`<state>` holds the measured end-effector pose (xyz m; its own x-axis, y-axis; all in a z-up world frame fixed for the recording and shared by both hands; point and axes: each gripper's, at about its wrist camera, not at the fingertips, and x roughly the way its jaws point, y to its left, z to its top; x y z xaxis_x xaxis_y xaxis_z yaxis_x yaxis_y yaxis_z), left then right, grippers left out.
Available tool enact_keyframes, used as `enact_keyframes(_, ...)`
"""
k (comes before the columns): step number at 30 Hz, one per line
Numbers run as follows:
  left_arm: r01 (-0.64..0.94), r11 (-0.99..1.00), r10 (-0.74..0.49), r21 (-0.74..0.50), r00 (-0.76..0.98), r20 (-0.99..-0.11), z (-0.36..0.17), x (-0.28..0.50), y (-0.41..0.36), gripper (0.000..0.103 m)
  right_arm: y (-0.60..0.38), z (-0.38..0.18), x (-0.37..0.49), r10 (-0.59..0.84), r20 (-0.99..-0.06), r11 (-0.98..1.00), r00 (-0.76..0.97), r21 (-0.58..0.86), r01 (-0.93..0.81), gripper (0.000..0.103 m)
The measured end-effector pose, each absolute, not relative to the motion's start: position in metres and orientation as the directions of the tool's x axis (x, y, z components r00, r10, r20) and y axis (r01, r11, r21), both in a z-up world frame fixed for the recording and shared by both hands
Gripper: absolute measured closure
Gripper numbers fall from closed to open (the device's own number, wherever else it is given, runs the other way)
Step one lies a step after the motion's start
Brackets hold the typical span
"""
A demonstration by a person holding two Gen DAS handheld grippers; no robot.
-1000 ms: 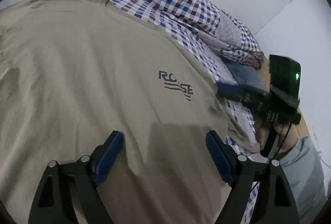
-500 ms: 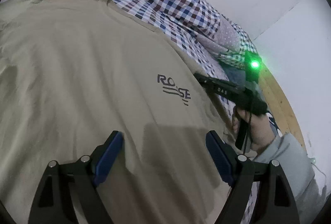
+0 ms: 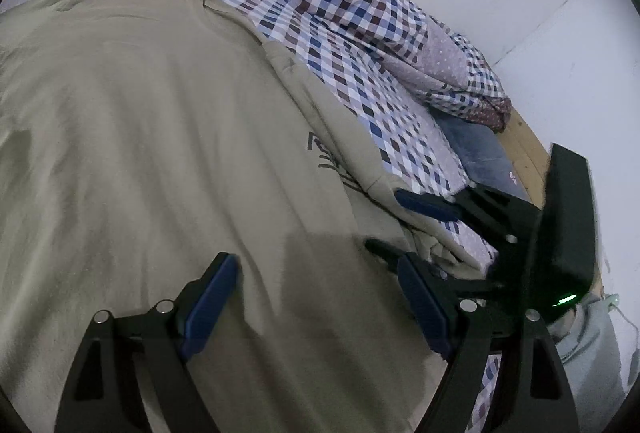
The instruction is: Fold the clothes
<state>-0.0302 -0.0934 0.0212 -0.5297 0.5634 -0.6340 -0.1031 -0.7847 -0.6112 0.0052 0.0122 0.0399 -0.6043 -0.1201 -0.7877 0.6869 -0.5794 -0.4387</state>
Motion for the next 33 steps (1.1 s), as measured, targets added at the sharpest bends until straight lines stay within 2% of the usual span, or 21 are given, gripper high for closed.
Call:
enact_keyframes(4,-0.1,-0.782,0.566,-0.615,-0.528,-0.633,0.021,-0.031,-0.094,0.017,0.038,0.068,0.008,-0.321,-0.842,-0.656,-0.433,-0.132,0.743,0.055)
enact_keyframes(7,-0.099,-0.78,0.567,-0.618,-0.529,-0.631,0.02,-0.031,-0.095,0.017,0.066,0.084,-0.002,-0.457,-0.807,-0.691,-0.374,0.057,0.721,0.055)
enact_keyframes(10,-0.097,-0.78,0.566,-0.618,-0.531,-0.631,0.02,-0.03,-0.095,0.017,0.098,0.09,-0.033,-0.494,-0.767,-0.761,-0.409,0.153,0.631,0.055)
enact_keyframes(16,-0.094,-0.783,0.56,-0.614,-0.535,-0.633,0.019,-0.03,-0.092,0.017,0.094,0.073,-0.096,-0.413,-0.818,-0.787,-0.401,0.098,0.609,0.056)
enact_keyframes(20,-0.094,-0.782,0.562,-0.617,-0.534,-0.632,0.019,-0.03,-0.092,0.017,0.065,0.05,-0.109,-0.325,-0.884,-0.736,-0.337,0.013,0.677,0.061)
enact_keyframes(25,-0.094,-0.78,0.565,-0.619,-0.532,-0.631,0.018,-0.03,-0.091,0.017,0.051,0.041,-0.105,-0.273,-0.894,-0.712,-0.355,-0.06,0.699,0.066)
enact_keyframes(33,-0.087,-0.775,0.567,-0.626,-0.531,-0.629,0.018,-0.029,-0.091,0.017,0.071,0.046,-0.124,-0.347,-0.886,-0.762,-0.309,0.075,0.643,0.067)
